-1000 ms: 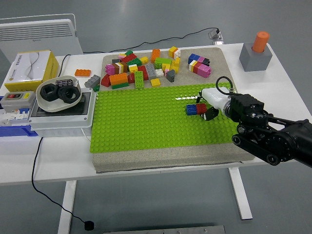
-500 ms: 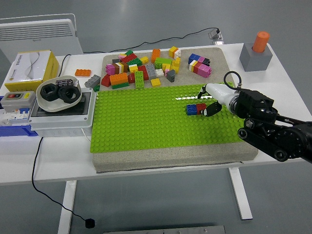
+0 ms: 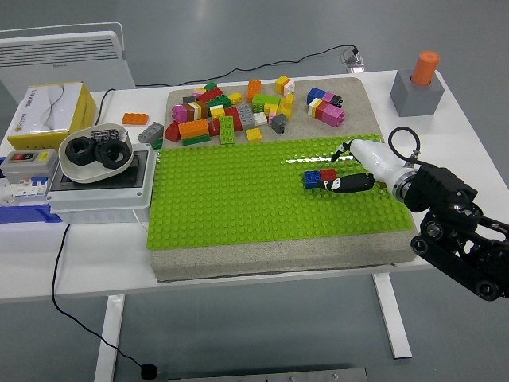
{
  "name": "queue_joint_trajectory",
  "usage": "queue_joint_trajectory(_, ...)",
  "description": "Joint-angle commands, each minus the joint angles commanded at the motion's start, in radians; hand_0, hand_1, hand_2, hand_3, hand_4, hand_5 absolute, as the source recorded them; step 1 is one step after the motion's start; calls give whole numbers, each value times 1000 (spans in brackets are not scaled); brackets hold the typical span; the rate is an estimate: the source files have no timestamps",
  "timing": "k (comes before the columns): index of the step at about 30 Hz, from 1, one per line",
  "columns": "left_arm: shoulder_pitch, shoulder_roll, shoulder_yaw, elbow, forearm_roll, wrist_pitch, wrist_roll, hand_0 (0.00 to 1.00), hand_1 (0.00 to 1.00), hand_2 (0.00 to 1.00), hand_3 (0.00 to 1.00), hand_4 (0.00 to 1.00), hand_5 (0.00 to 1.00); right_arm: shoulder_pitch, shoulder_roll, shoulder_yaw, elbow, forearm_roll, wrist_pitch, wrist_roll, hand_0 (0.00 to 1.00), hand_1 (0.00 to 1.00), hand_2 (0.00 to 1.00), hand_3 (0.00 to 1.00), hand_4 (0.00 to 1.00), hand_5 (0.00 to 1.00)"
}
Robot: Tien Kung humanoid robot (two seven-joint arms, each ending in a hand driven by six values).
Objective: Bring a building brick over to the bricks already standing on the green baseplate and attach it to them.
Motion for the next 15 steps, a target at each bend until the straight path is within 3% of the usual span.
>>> queue_joint_trajectory(15,-2,-3,3,0,-3,1,0,767,760,791,849,956,876,13,44,-22,-79,-73,-4,-2,894,830,861,654,895,854)
